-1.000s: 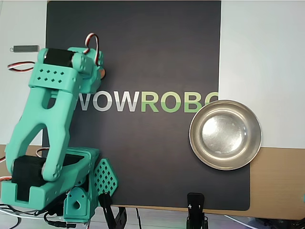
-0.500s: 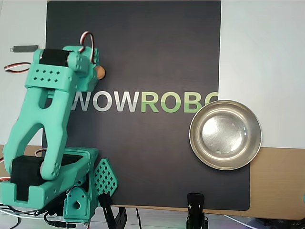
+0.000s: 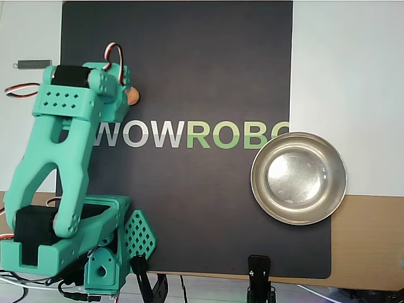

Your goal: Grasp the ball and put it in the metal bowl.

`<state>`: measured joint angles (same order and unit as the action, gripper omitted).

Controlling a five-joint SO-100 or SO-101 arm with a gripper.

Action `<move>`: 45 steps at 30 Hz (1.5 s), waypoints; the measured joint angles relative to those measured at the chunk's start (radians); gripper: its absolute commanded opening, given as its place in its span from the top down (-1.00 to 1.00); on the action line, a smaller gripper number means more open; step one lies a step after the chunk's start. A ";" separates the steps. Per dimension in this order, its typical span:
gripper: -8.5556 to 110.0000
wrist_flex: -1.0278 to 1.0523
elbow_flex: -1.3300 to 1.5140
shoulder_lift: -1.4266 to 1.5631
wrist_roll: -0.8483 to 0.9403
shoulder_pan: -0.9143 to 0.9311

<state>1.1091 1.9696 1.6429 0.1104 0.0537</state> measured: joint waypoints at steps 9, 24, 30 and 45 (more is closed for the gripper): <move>0.10 -0.037 0.006 0.000 0.000 0.000; 0.06 -0.043 0.021 0.000 0.000 0.000; 0.06 -0.046 0.034 0.000 0.000 0.000; 0.06 -0.098 0.034 -0.061 -0.003 0.002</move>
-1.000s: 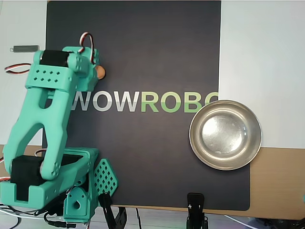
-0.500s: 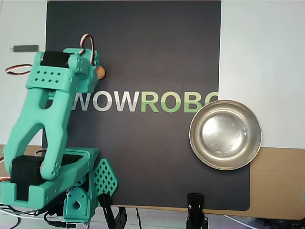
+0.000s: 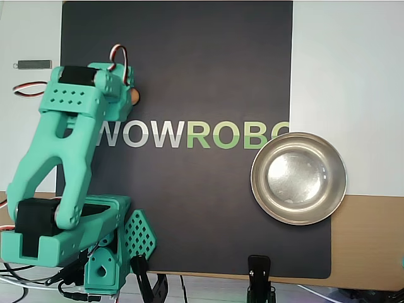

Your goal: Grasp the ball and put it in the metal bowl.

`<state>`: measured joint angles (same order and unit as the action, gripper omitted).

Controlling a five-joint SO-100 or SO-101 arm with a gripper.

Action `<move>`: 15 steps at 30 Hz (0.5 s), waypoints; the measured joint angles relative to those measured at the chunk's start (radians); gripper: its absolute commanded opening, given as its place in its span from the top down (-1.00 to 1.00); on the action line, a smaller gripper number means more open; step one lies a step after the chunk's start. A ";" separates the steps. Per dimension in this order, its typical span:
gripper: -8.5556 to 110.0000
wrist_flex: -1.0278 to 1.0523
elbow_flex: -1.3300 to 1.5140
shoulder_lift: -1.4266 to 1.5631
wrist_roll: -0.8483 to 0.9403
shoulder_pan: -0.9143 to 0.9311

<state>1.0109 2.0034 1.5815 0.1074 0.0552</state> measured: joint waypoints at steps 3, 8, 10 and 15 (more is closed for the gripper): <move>0.06 -0.003 0.000 -0.009 0.000 0.000; 0.06 -0.006 -0.002 -0.021 -0.002 0.000; 0.06 -0.006 -0.002 -0.021 0.003 -0.009; 0.06 -0.005 -0.002 -0.021 0.003 -0.017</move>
